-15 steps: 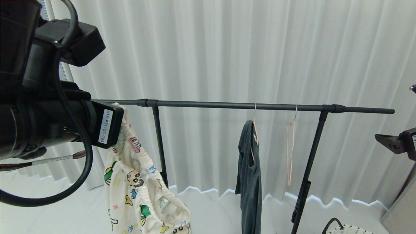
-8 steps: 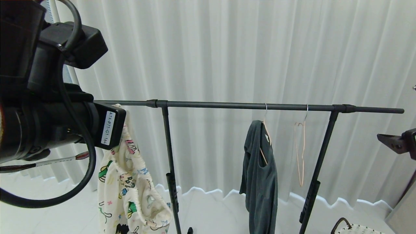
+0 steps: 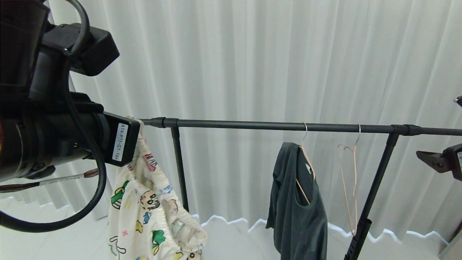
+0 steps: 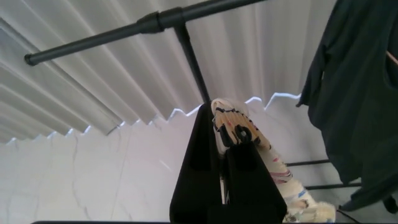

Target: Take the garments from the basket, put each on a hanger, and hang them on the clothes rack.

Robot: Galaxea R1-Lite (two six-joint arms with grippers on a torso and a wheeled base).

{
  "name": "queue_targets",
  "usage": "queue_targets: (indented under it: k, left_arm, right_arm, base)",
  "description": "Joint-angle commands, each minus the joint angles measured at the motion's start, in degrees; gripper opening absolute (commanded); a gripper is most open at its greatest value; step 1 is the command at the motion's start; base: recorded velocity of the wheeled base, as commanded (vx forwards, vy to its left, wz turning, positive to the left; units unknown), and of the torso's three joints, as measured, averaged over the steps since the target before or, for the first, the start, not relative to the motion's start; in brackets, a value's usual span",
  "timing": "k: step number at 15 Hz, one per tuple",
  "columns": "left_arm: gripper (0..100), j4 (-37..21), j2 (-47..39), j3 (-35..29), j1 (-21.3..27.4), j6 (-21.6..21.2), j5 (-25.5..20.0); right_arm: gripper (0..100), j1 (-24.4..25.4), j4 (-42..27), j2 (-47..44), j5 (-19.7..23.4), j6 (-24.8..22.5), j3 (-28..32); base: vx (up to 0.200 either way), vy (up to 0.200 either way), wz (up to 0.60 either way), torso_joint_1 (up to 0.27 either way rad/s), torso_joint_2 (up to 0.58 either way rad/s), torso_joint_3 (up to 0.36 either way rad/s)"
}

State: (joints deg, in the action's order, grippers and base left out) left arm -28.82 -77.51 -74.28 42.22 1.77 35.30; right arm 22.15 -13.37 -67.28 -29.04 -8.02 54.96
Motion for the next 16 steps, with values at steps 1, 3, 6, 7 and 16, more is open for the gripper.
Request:
queue_targets:
  k: [1,3,6,7,16]
  left_arm:
    - [0,-0.01,0.16,0.10,0.06,0.08,0.03]
    - [0,-0.01,0.52,0.27,0.24,-0.01,0.03]
    - [0,-0.01,2.01,1.94,0.24,-0.01,0.03]
    - [0,-0.01,2.54,2.82,0.24,-0.01,0.03]
    - [0,-0.01,5.35,4.84,1.11,-0.19,0.47]
  right_arm:
    - [100,0.09,0.01,0.13,0.74,0.37,-0.73]
    - [100,0.00,0.10,0.13,2.93,2.31,-2.40]
    - [100,0.00,1.16,-4.18,4.16,14.17,-8.20]
    - [100,0.00,2.91,-6.28,3.99,17.60,-9.96]
    - [100,1.05,17.94,-29.40,2.14,32.81,-12.06]
  base:
    - [0.200,0.000,0.00,-0.002,0.01,-0.002]
    - [0.000,0.000,0.00,0.000,0.00,0.000]
    - [0.000,0.000,0.00,0.000,0.00,0.000]
    - [0.000,0.000,0.00,0.000,0.00,0.000]
    - [0.000,0.000,0.00,0.000,0.00,0.000]
